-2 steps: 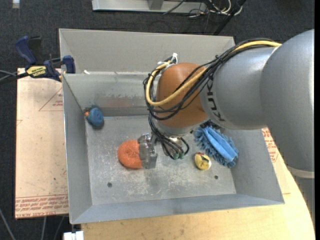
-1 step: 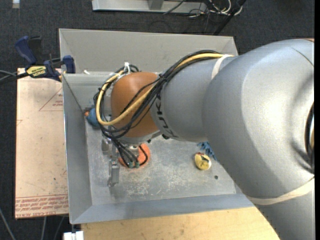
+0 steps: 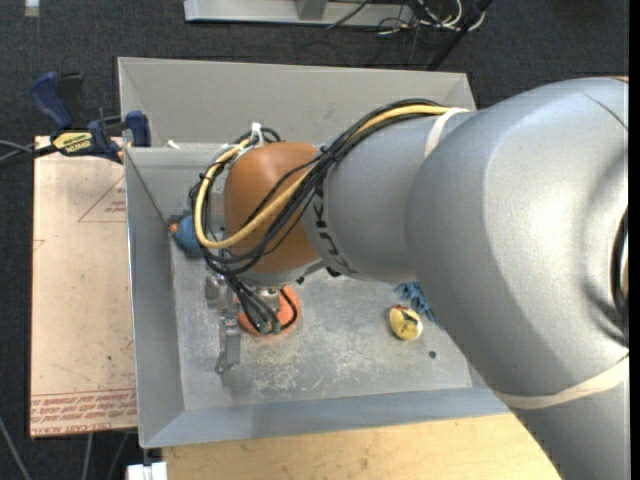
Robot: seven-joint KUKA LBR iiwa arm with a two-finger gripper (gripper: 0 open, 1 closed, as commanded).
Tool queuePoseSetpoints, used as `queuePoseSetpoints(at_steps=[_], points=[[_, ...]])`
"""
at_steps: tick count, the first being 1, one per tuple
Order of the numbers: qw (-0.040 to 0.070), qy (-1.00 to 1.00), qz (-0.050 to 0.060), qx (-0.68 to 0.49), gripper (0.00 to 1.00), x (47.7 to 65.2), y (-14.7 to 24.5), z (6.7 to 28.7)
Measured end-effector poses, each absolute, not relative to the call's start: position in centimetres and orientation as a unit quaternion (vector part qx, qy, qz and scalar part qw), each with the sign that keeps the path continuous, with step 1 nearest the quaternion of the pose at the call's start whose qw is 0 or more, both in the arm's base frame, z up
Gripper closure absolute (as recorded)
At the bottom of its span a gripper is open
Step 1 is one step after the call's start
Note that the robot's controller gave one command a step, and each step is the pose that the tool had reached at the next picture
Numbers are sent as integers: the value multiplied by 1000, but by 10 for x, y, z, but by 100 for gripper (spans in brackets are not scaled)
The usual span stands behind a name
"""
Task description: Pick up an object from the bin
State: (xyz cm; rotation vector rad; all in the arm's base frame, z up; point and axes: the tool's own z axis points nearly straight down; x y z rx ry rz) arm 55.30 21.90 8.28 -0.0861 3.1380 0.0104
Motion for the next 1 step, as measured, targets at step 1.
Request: queuePoseSetpoints(at_steps=[1], points=[[0, 1000, 5, -15, 0, 562, 183, 83]])
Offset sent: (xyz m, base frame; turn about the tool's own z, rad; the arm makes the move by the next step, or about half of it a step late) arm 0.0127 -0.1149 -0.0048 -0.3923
